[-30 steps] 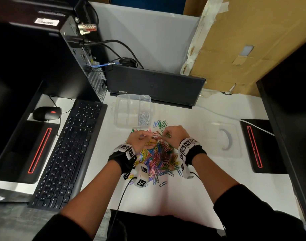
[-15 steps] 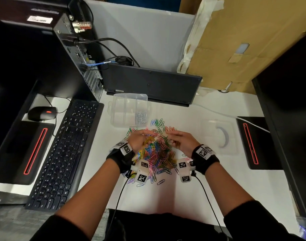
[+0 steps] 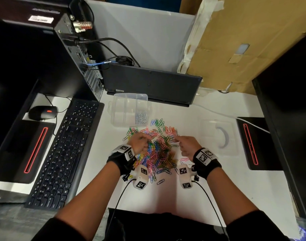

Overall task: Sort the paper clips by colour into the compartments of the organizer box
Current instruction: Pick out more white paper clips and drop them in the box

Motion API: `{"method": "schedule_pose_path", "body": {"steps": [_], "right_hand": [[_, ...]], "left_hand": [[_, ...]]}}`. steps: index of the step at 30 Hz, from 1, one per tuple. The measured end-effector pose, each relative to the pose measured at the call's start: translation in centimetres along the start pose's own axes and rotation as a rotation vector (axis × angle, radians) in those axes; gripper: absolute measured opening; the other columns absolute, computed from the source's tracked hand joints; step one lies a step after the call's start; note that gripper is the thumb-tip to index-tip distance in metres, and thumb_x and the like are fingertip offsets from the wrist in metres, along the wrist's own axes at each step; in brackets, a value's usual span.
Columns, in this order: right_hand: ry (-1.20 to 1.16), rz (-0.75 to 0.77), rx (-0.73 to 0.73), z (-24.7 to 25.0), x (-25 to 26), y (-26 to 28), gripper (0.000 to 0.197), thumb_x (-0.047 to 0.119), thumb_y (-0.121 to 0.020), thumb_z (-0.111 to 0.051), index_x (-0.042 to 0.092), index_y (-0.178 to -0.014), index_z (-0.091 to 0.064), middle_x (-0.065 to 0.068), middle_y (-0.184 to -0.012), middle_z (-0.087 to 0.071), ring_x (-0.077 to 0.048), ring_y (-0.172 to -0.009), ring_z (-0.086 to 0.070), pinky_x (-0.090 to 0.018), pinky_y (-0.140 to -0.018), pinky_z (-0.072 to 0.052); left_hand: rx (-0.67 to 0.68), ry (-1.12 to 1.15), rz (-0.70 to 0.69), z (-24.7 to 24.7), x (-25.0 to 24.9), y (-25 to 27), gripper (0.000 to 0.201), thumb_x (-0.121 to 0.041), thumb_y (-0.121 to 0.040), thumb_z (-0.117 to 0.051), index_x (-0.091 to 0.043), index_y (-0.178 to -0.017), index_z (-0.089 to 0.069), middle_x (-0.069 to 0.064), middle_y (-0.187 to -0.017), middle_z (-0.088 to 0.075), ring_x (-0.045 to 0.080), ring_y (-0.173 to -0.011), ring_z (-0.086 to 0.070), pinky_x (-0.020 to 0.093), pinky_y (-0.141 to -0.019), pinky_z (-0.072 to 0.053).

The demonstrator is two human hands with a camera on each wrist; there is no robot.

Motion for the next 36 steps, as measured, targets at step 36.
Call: {"method": "schedule_pose_path", "body": {"steps": [36], "right_hand": [[0.717,0.401,-0.168,-1.3,2.6,0.6,0.019,0.041,-0.075,-0.081,0.023,-0.077,-0.074,0.006,-0.09,-0.073,-0.01,-0.084,-0.065,-0.024,-0.079,-0.054]], "left_hand": [[-0.127,-0.706,-0.285,-0.9,-1.6,0.2,0.004,-0.022,-0.084,-0.068,-0.023,-0.083,-0.072,-0.01,-0.08,-0.067,0.008,-0.074,-0.062,0.015,-0.063,-0.045]]}}
Point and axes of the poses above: each hand's wrist, its own y-axis away from the middle knuckle, its own z-axis out of the back of the hand, x = y × z, the point moved 9 cm from there along -y, towards the middle knuckle
